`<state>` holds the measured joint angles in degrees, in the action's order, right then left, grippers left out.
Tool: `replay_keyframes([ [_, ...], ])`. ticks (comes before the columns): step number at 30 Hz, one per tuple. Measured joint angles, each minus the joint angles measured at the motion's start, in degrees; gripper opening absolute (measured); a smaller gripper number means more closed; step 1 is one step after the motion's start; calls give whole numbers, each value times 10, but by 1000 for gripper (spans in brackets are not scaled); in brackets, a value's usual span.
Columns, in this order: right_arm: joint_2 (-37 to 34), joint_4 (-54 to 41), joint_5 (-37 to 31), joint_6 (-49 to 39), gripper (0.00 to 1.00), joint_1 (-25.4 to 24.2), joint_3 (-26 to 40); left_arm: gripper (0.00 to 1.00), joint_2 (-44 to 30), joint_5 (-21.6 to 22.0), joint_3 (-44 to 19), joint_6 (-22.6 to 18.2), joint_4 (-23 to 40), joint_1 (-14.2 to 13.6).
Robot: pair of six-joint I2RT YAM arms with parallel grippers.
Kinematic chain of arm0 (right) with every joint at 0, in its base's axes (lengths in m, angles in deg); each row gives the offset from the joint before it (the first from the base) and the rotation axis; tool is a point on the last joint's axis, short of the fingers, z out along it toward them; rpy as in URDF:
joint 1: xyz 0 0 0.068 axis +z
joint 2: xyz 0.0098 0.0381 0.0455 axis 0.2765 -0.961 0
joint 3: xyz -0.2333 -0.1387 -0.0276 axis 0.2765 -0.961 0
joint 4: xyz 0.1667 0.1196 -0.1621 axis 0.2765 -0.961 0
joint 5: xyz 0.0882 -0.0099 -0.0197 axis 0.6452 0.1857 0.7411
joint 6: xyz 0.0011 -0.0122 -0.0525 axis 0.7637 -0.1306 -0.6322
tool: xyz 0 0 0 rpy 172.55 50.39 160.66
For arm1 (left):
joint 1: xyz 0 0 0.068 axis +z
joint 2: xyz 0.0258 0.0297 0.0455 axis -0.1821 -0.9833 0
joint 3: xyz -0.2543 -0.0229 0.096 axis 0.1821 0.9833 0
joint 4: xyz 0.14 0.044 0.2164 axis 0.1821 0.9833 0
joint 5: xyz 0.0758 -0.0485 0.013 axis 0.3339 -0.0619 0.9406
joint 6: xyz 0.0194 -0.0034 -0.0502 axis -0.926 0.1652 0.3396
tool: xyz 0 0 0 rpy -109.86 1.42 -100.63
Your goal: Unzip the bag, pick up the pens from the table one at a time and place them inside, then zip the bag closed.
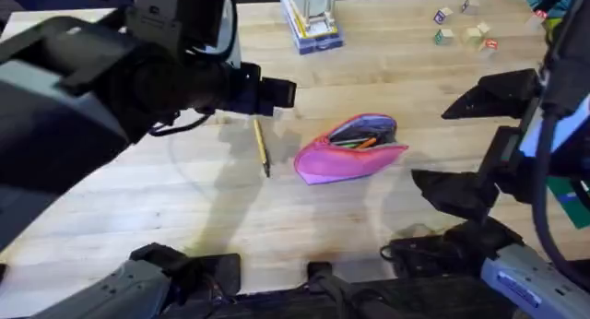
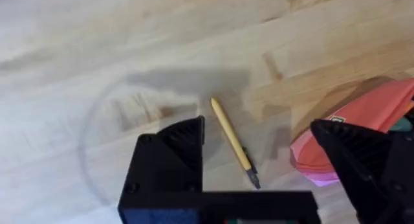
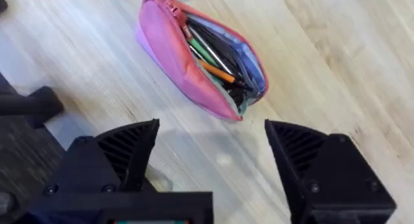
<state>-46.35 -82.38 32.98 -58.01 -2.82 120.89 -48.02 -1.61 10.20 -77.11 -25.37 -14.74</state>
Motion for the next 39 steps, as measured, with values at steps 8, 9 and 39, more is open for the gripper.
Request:
replay_keyframes([
  [8,0,0,0,4,998,0,0,995,-105,0,0,62,21,0],
  [9,0,0,0,4,998,0,0,995,-116,0,0,67,20,0],
  [39,0,0,0,5,998,0,0,50,-247,52,-7,194,27,-19],
])
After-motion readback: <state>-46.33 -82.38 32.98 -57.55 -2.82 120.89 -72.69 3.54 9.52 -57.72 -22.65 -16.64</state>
